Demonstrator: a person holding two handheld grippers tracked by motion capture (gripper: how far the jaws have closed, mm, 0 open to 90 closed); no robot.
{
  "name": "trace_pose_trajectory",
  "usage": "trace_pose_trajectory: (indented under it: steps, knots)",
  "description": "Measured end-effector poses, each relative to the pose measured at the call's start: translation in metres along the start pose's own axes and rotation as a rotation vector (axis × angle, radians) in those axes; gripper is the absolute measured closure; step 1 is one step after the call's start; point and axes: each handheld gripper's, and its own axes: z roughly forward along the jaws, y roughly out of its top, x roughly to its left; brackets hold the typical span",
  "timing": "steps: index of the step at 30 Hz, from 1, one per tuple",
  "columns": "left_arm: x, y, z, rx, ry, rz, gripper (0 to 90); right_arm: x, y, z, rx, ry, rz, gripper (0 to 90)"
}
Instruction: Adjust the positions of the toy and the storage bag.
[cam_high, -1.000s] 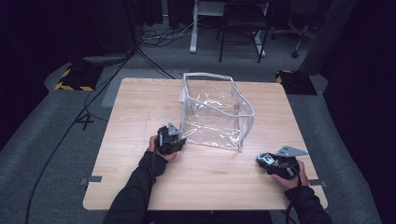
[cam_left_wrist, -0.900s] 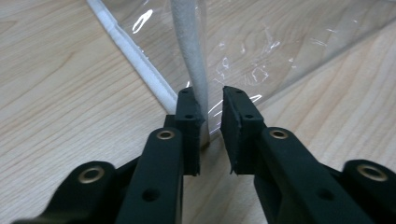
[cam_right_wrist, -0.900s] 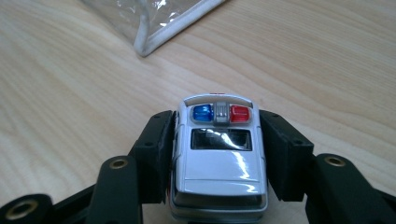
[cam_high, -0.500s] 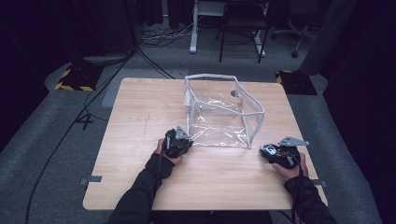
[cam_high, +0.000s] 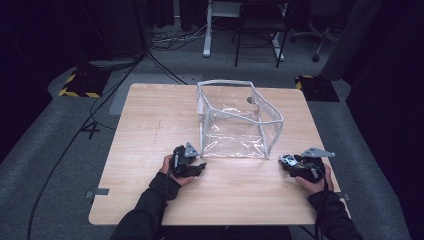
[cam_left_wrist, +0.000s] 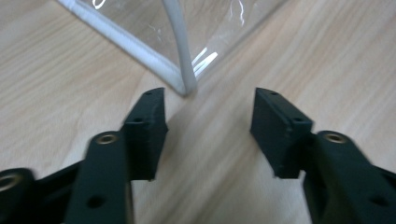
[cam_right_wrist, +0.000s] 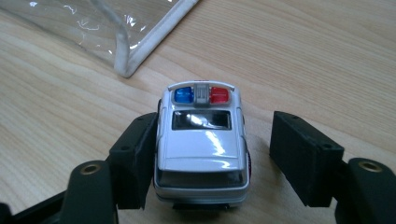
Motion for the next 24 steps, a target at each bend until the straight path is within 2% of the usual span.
trace_pose_trajectory:
  steps: [3, 8, 9, 12, 13, 18, 21, 22, 24]
  knots:
    - [-0.002, -0.009, -0.007, 0.006, -0.004, -0.004, 31.2, 0.000, -0.001, -0.001, 0.003, 0.006, -0.003, 33.3]
    - [-0.003, -0.025, -0.022, 0.032, -0.028, 0.033, 16.1, 0.000, -0.001, -0.002, -0.006, 0.024, -0.022, 38.8]
    - [-0.003, -0.029, -0.025, 0.029, -0.030, 0.018, 16.0, 0.000, -0.002, -0.002, -0.006, 0.025, -0.028, 39.4]
    - [-0.002, -0.036, -0.032, 0.034, -0.030, 0.020, 15.6, 0.000, -0.002, -0.003, -0.002, 0.031, -0.026, 39.5]
    - [0.000, -0.045, -0.041, 0.037, -0.023, 0.016, 15.6, -0.001, -0.003, -0.004, -0.004, 0.032, -0.033, 39.3]
    - [0.004, -0.065, -0.060, 0.029, 0.016, -0.022, 15.6, -0.003, -0.005, -0.006, -0.001, 0.034, -0.043, 33.5]
    - [0.007, -0.074, -0.069, 0.027, 0.032, -0.044, 15.6, -0.004, -0.007, -0.008, 0.000, 0.033, -0.041, 34.4]
    - [0.008, -0.077, -0.072, 0.024, 0.049, -0.049, 15.6, -0.005, -0.008, -0.009, -0.003, 0.040, -0.042, 35.0]
    - [0.009, -0.081, -0.077, 0.030, 0.053, -0.055, 15.6, -0.006, -0.008, -0.010, 0.000, 0.041, -0.044, 36.0]
